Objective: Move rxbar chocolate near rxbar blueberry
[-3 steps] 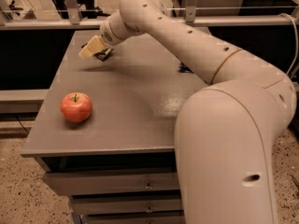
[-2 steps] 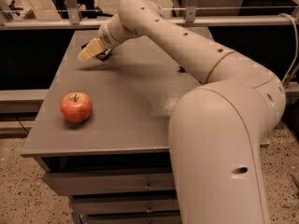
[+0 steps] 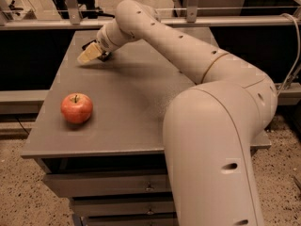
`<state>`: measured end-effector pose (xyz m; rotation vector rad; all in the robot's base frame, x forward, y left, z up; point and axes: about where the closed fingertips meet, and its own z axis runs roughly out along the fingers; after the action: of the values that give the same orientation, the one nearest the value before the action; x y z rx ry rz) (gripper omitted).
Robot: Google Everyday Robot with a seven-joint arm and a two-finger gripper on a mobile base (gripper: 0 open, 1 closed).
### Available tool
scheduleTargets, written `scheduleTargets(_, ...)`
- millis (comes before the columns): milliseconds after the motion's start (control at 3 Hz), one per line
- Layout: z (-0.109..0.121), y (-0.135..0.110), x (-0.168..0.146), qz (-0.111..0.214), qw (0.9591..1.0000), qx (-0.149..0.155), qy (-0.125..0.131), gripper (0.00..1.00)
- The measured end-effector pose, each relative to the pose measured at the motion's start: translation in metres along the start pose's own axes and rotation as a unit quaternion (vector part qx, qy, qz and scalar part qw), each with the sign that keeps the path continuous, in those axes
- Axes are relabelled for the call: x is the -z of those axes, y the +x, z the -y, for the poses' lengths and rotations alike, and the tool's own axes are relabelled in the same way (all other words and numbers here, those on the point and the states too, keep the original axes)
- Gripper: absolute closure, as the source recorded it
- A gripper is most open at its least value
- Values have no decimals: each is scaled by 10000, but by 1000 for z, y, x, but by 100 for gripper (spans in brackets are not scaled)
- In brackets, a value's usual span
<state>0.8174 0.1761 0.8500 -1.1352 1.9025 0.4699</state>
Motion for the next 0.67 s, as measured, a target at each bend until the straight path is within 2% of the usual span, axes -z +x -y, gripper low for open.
scheduleTargets(667, 1, 6, -3, -60, 9999, -104, 8, 64)
